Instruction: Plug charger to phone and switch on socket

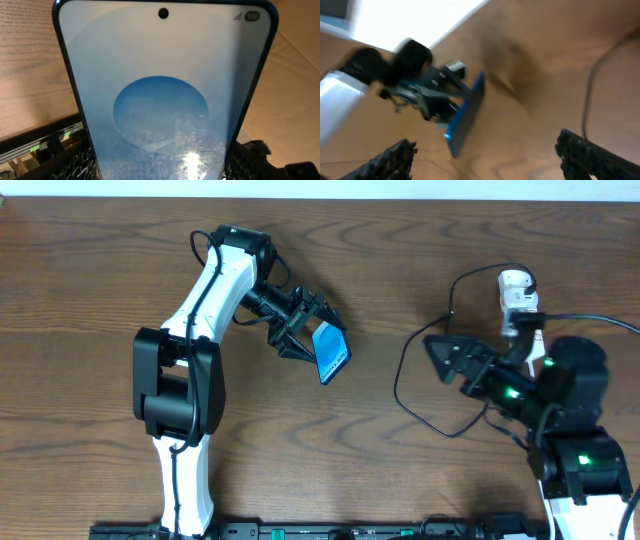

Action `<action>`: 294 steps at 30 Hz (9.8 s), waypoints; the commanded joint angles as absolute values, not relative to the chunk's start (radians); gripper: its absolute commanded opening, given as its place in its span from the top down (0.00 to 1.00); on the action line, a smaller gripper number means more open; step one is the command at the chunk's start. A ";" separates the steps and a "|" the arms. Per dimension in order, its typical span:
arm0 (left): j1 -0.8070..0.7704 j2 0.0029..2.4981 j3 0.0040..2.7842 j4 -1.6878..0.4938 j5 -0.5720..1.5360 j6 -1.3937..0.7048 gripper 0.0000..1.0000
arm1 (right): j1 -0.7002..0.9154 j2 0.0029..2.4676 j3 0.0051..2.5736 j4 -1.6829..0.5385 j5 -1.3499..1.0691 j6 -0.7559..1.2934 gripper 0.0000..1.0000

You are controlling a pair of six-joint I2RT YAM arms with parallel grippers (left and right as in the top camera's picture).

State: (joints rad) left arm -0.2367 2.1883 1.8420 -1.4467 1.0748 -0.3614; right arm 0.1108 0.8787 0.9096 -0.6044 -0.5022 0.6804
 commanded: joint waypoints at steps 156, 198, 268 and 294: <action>0.217 0.739 0.718 -0.748 0.691 -0.799 0.06 | 0.517 1.111 1.048 -0.582 -0.115 0.900 0.99; -0.031 0.490 0.702 -0.874 0.468 -0.659 0.02 | 0.335 1.195 0.495 0.401 -0.575 1.211 0.99; -0.226 1.261 0.422 0.802 0.793 -1.815 0.08 | 0.699 1.230 0.495 0.438 -0.283 1.784 0.99; -0.227 1.261 0.423 0.802 0.785 -1.792 0.56 | 0.765 1.230 0.495 0.479 -0.315 1.758 0.99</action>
